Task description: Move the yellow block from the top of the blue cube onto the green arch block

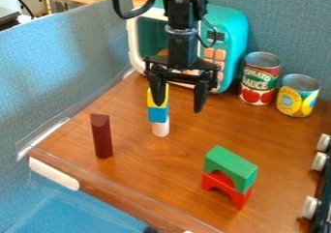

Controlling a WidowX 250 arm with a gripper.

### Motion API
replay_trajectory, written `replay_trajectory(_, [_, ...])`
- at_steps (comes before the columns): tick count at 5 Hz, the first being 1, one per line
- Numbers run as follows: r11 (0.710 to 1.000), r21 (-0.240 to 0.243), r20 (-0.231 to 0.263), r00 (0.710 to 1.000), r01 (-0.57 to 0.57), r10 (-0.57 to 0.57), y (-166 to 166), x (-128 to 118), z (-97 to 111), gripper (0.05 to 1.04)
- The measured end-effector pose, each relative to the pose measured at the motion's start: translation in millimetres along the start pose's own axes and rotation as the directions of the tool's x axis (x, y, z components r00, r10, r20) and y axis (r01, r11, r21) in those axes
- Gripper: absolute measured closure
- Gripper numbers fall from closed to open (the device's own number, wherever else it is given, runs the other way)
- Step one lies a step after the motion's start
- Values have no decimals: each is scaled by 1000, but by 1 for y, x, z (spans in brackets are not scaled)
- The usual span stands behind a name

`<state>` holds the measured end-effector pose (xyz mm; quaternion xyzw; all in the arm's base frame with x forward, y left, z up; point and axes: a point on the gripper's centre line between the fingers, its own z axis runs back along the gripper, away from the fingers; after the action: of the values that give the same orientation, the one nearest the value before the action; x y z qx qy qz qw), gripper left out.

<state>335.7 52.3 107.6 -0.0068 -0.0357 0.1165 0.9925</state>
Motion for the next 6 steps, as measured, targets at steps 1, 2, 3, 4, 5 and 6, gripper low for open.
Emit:
replay_trajectory(1, [1000,0,-35,999,-2,2,0,-2,-10,83])
replay_trajectory(2, [999,-10,-44,998,-47,46,12,1,-5,83])
replay_trajectory(3, [994,-18,-34,993,-109,109,32,6,4,83])
replay_trajectory(4, [994,0,-74,991,-108,108,37,2,0,83])
replay_trajectory(5, [993,22,-99,988,-119,120,43,10,-8,83])
replay_trajectory(6, [994,37,-124,986,-107,110,46,23,-20,83])
